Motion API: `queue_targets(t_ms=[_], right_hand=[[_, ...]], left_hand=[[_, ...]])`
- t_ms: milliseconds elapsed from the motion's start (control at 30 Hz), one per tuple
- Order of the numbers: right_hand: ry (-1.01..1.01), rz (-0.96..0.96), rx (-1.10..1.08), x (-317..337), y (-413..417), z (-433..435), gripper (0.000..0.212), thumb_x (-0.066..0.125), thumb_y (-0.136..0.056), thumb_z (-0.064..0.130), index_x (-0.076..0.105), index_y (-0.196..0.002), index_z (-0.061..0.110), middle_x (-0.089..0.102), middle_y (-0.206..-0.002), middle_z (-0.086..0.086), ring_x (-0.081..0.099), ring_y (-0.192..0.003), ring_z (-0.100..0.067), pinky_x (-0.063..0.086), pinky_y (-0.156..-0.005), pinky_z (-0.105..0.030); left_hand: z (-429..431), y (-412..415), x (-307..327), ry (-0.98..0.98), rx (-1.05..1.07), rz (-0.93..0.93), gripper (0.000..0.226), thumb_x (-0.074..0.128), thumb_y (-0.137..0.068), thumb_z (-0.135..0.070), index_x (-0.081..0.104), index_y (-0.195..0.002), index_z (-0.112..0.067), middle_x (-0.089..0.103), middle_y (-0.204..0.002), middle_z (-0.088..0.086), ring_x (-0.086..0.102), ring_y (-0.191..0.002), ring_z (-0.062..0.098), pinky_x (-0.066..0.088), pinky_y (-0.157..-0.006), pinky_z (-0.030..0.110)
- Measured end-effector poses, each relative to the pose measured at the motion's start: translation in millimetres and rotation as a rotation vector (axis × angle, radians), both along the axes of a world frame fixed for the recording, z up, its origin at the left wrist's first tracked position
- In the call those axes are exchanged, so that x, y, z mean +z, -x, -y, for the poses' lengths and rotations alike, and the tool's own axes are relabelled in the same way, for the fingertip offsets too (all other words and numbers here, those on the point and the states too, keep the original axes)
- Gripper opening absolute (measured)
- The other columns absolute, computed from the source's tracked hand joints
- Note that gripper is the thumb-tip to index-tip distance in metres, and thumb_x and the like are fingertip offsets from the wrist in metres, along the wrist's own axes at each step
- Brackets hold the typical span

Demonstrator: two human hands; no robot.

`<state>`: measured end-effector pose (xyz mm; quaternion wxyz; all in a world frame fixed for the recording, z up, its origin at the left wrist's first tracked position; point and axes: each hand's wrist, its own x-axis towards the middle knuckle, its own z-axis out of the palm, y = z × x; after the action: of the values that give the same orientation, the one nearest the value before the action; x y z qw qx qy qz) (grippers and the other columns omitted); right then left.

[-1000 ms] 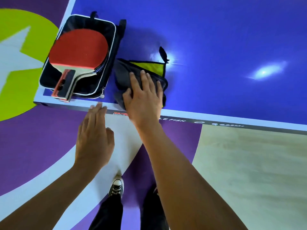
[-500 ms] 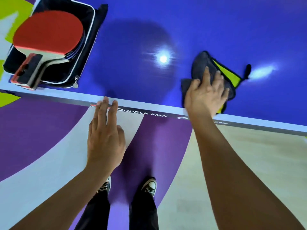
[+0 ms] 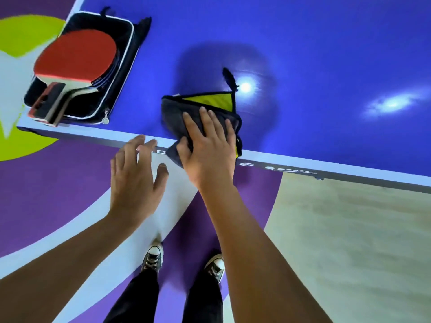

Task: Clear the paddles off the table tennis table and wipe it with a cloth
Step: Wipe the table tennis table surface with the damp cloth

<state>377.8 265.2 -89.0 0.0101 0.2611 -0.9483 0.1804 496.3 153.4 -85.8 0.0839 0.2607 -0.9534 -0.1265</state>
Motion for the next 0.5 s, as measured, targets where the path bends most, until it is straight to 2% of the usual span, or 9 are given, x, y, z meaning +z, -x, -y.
queue_targets(t_ms=[67, 167, 233, 300, 400, 500], right_hand=[[-0.006, -0.007, -0.079, -2, 5, -28, 0.054, 0.040, -0.099, 0.044, 0.049, -0.151, 0.033, 0.039, -0.162, -0.002, 0.032, -0.151, -0.019, 0.011, -0.126, -0.046], [0.007, -0.024, -0.248, 0, 31, -81, 0.053, 0.042, -0.099, 0.043, 0.049, -0.151, 0.033, 0.040, -0.161, -0.004, 0.034, -0.150, -0.021, 0.012, -0.126, -0.045], [-0.005, -0.027, -0.363, 0, 52, -111, 0.053, 0.044, -0.099, 0.042, 0.049, -0.151, 0.031, 0.039, -0.162, -0.006, 0.034, -0.150, -0.023, 0.013, -0.126, -0.046], [-0.063, 0.013, -0.457, 1, 76, -127, 0.055, 0.042, -0.101, 0.042, 0.042, -0.155, 0.031, 0.032, -0.165, -0.006, 0.027, -0.153, -0.024, 0.009, -0.126, -0.049], [-0.092, 0.071, -0.558, 4, 107, -106, 0.058, 0.035, -0.102, 0.044, 0.032, -0.159, 0.031, 0.023, -0.168, -0.007, 0.016, -0.156, -0.024, 0.004, -0.125, -0.056], [-0.082, 0.108, -0.528, 10, 120, -54, 0.059, 0.033, -0.103, 0.044, 0.029, -0.160, 0.028, 0.018, -0.169, -0.010, 0.012, -0.157, -0.025, 0.002, -0.125, -0.059]], left_hand=[[-2, 8, 1, -0.005, -0.019, 0.009, 0.056, 0.043, -0.093, -0.036, 0.043, -0.145, -0.016, 0.039, -0.153, 0.012, 0.043, -0.131, 0.036, 0.035, -0.107, 0.050], [-12, 18, 1, 0.039, -0.172, 0.086, 0.064, 0.037, -0.098, -0.040, 0.028, -0.158, -0.021, 0.024, -0.164, 0.011, 0.024, -0.150, 0.035, 0.021, -0.122, 0.051], [-19, 22, 3, 0.031, -0.206, 0.131, 0.062, 0.031, -0.100, -0.044, 0.029, -0.158, -0.021, 0.023, -0.165, 0.013, 0.020, -0.152, 0.035, 0.018, -0.123, 0.052], [-24, 25, 11, 0.006, -0.208, 0.178, 0.062, 0.029, -0.101, -0.046, 0.028, -0.158, -0.022, 0.022, -0.165, 0.012, 0.018, -0.153, 0.034, 0.015, -0.125, 0.051], [-12, 27, 29, -0.081, -0.264, 0.244, 0.060, 0.032, -0.104, -0.047, 0.022, -0.159, -0.028, 0.015, -0.168, 0.005, 0.011, -0.155, 0.026, 0.012, -0.126, 0.044], [19, 28, 56, -0.012, -0.299, 0.266, 0.061, 0.040, -0.103, -0.043, 0.023, -0.159, -0.027, 0.013, -0.168, 0.005, 0.010, -0.155, 0.026, 0.012, -0.125, 0.041]])
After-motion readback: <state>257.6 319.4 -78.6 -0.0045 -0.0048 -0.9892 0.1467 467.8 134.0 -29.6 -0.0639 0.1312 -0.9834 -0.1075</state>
